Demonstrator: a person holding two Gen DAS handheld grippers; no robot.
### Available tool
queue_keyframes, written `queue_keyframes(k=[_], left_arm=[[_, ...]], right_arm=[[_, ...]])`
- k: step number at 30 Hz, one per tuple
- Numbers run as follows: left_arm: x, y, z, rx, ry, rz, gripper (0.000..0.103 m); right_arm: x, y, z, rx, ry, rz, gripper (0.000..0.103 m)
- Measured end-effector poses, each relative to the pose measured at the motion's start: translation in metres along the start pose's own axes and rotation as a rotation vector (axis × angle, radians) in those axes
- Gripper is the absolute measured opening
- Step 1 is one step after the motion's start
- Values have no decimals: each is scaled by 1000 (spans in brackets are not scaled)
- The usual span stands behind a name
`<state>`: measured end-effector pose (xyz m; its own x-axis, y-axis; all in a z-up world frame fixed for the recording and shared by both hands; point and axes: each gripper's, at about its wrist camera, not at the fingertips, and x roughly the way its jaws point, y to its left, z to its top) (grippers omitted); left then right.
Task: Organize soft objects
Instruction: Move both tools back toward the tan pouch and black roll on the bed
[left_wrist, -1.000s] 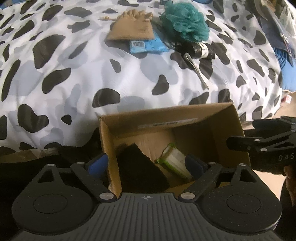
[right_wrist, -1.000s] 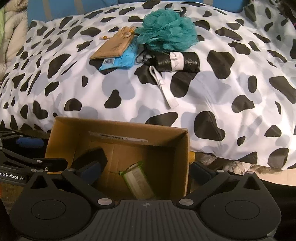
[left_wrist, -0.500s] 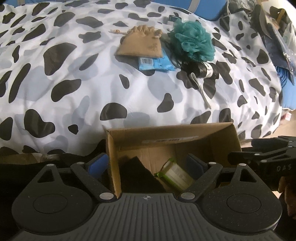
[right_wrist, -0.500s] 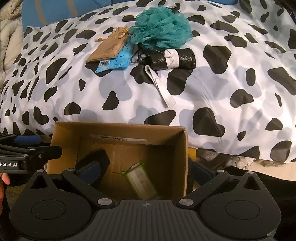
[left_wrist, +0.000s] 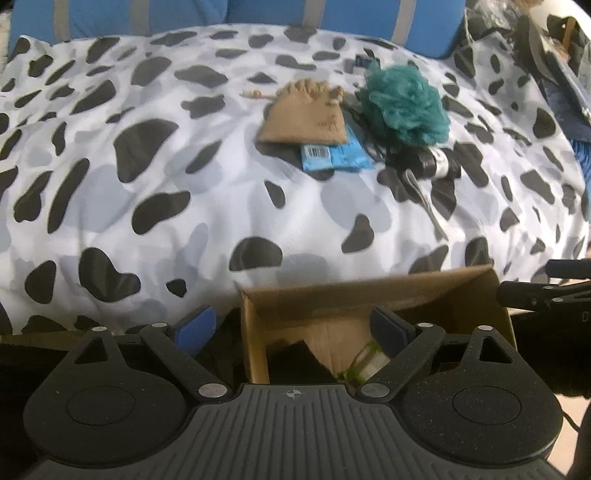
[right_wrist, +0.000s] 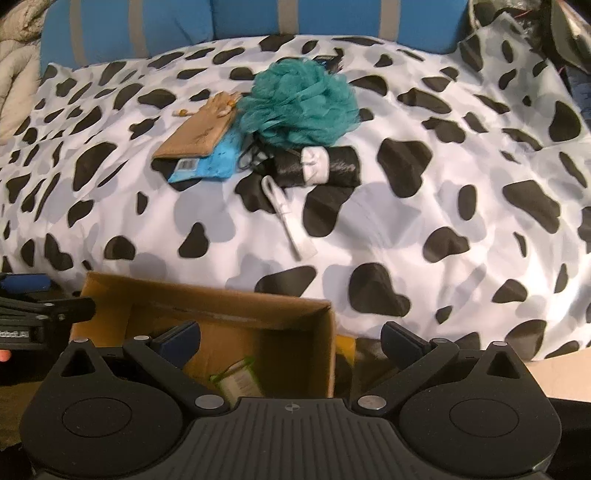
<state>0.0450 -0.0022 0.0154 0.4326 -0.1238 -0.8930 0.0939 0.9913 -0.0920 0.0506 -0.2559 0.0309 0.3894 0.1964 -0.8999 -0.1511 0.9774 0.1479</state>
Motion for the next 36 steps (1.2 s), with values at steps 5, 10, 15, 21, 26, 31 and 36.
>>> queue_keyframes(k=[5,10,15,21,26,31,36], left_arm=[[-7,-2,5,7,-78,16,97],[-9,-3,9,13,-109,23,97],[-8,-5,12,32,-104,36,97],[-9,-5,14,43,-86,5,97],[-6,-4,22,57,-75,-23,97],[-5,0,40,91,-135,21,97],[0,11,61,63,-155,3,97]], right_arm=[[-4,-7,5,14,-96,-25,103],[-1,-9,17,-22,-113,-35,103],[4,-3,24,-92,-117,-9,103],[18,2,36,-161,-109,39,103],[36,-1,51,-188,-92,72,103],[58,3,60,-241,-82,47,102],[79,3,65,-255,-50,64,90]])
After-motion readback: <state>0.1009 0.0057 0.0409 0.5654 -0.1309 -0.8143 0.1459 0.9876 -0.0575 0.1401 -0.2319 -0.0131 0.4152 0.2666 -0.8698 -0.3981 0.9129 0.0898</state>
